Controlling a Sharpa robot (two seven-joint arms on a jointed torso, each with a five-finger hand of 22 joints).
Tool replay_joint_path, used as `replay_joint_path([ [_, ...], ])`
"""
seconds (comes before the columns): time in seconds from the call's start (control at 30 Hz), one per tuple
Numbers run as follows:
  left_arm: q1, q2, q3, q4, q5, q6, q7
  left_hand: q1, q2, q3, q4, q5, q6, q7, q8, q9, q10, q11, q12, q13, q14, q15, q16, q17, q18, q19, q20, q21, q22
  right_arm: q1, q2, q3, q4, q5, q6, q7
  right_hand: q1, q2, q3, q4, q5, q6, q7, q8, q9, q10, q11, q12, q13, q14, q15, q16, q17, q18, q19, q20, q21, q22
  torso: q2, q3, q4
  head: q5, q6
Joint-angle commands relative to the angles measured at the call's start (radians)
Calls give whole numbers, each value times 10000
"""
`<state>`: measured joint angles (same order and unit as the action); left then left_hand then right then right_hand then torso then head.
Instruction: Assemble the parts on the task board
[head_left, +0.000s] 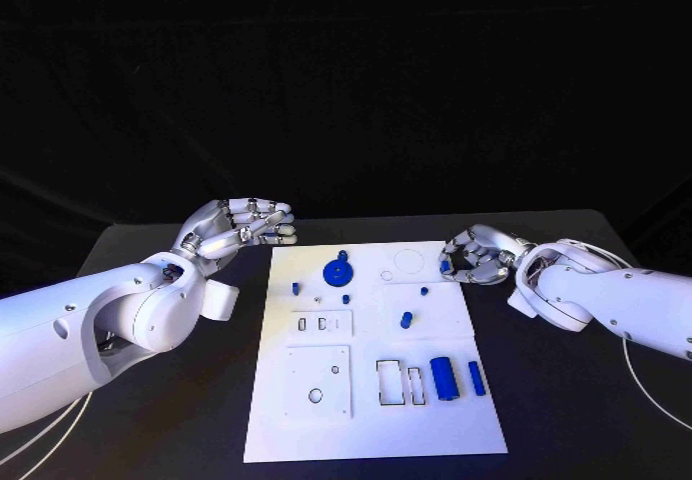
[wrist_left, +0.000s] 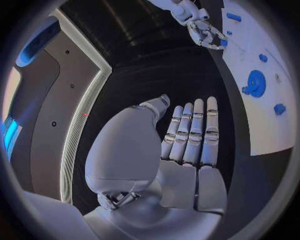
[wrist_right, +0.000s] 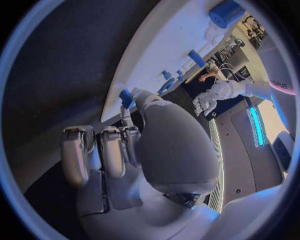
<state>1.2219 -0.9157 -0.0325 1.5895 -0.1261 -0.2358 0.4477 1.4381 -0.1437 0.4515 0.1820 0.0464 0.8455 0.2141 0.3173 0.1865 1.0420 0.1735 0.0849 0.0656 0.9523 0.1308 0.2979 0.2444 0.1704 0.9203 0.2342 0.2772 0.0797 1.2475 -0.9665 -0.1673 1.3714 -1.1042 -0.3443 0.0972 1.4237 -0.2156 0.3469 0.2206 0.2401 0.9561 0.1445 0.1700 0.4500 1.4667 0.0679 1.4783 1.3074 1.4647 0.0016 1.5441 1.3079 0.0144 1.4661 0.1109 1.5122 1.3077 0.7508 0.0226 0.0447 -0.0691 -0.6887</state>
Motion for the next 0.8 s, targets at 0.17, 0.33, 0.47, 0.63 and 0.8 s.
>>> replay_joint_path([
  [0.17,4,3,6,25,14,190,73,-78,-52,60,-32,29,-60,142,-76,-15,70,27,-82,2,12,48,-78,37,130,22,80,-84,-33,-7,20,0,-25,17,-38,-113,-12,125,95,-2,1,121,-5,60,18,403,-63,60,1821,900,-92,41,1917,33,622,-87,35,2159,-2,4,-6,5,-8],
  [0.33,4,-1,6,28,14,200,65,-78,-52,60,-32,29,-60,142,-76,-15,70,27,-82,2,12,48,-78,37,130,22,80,-84,-33,-7,30,0,-37,20,-64,-127,-12,123,99,-4,0,125,-7,60,19,408,-65,66,1826,897,-94,37,1907,33,623,-89,36,2160,1,4,-7,-2,-10],
  [0.47,4,-5,6,32,14,205,59,-78,-52,60,-32,29,-60,142,-76,-15,70,27,-82,2,12,48,-78,37,130,22,80,-84,-33,-7,38,0,-20,20,-145,-100,25,151,179,-36,1,195,-37,84,31,416,-92,75,1835,901,-119,42,1921,25,644,-112,61,2183,2,9,-6,-3,-9],
  [0.63,4,-11,6,33,14,205,52,-78,-52,60,-32,29,-60,142,-76,-15,70,27,-82,2,12,48,-78,37,130,22,80,-84,-33,-7,47,1,19,22,-269,-34,93,341,441,-131,-7,508,-161,253,116,473,-198,139,1896,909,-209,51,1952,0,706,-191,137,2254,2,10,-6,6,-14],
  [0.8,4,-13,6,32,14,207,47,-94,-58,60,-32,29,-67,147,-82,-18,69,31,-96,1,12,51,-89,43,130,24,82,-91,-39,-7,51,1,42,28,-413,26,114,507,638,-245,-14,813,-318,476,237,516,-333,180,1937,917,-319,58,1981,-15,743,-285,183,2297,-5,2,-1,12,-29],
])
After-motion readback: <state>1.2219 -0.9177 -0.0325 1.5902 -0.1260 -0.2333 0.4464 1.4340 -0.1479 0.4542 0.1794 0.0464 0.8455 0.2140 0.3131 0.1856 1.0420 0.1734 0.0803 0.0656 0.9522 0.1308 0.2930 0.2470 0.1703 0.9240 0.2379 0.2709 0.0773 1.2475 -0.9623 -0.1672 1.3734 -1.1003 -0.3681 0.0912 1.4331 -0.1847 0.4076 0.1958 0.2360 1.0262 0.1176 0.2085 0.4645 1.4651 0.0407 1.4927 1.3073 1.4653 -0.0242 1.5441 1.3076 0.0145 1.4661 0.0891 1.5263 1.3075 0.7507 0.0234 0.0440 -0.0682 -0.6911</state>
